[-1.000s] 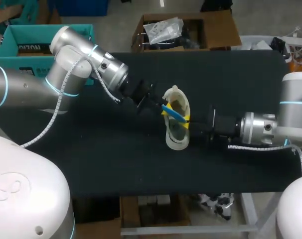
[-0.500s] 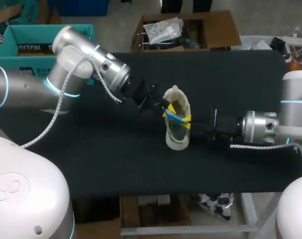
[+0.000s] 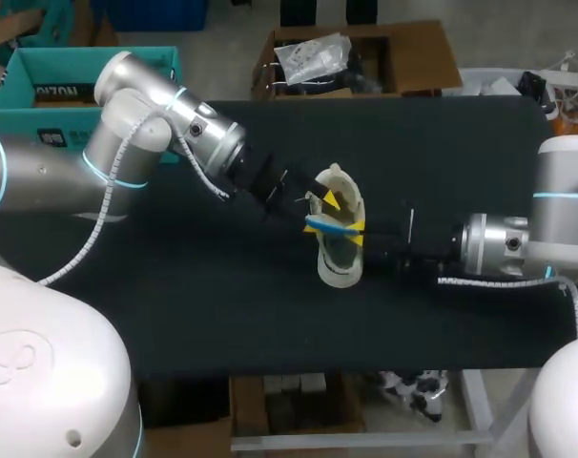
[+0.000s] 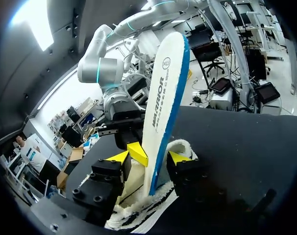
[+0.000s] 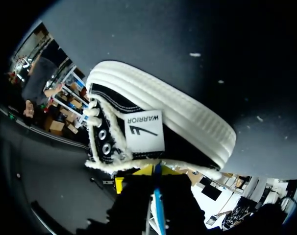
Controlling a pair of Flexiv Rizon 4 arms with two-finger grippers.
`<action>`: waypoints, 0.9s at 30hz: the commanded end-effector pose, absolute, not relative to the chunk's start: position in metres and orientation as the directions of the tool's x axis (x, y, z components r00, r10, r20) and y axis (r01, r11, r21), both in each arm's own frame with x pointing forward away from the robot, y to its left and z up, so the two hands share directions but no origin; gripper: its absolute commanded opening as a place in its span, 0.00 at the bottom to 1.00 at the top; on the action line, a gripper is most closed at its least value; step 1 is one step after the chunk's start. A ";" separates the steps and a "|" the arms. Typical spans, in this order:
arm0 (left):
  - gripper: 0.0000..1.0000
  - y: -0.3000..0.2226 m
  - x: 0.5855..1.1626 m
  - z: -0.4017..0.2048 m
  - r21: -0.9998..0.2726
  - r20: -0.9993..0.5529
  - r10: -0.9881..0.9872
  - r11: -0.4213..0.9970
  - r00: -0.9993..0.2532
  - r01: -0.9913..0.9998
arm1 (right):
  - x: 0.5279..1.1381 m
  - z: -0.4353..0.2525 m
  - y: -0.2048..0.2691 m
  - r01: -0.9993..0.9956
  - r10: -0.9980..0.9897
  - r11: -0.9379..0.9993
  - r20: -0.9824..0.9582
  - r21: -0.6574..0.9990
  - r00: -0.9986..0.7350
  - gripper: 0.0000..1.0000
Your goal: Open the shoe tongue, take the insole out of the shoe, put the insole back into the shoe, and pack the shoe into the shoebox
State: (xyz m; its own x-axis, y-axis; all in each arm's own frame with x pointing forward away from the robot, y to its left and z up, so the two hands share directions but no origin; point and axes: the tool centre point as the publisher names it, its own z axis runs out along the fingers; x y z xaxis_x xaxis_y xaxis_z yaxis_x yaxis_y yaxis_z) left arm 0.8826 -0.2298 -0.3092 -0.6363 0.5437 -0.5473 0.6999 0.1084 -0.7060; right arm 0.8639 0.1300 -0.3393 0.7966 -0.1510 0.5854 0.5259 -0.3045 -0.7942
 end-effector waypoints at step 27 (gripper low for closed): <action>0.00 -0.233 0.879 -0.311 -0.641 -0.587 0.586 0.086 -0.559 0.763 | 0.844 -0.313 0.136 0.563 -0.123 -0.409 0.655 -0.718 0.746 0.00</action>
